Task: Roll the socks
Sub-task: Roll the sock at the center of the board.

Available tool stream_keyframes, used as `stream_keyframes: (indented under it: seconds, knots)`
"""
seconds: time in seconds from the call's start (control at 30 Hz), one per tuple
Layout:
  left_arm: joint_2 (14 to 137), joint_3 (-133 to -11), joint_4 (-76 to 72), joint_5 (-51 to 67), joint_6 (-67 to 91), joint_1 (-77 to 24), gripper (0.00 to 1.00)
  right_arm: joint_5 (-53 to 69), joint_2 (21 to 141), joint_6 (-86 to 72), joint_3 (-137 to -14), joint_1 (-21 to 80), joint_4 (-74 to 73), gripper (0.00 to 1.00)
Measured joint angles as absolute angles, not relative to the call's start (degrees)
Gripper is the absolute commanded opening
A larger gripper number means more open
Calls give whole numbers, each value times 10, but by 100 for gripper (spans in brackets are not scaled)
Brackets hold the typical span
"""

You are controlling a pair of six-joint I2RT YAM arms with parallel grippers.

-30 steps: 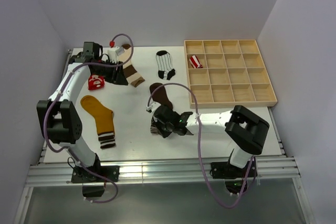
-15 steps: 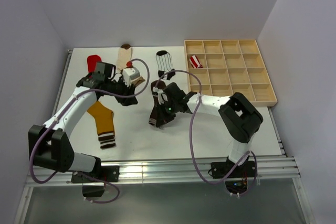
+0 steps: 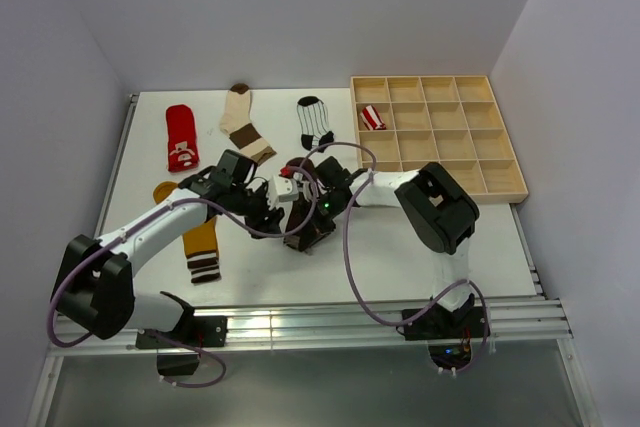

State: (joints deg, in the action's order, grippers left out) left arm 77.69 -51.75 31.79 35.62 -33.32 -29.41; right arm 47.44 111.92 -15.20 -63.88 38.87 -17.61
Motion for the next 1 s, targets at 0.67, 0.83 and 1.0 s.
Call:
stream_keyframes:
  seconds: [0.67, 0.83, 1.0]
  knots:
    - [870, -482, 225, 346, -369, -381, 57, 562, 1178, -156, -654, 357, -195, 3]
    - [884, -482, 215, 340, -371, -386, 56, 562, 1179, -156, -656, 357, -199, 3]
    - [909, -486, 208, 327, -366, -389, 54, 563, 1181, -156, -658, 356, -203, 2]
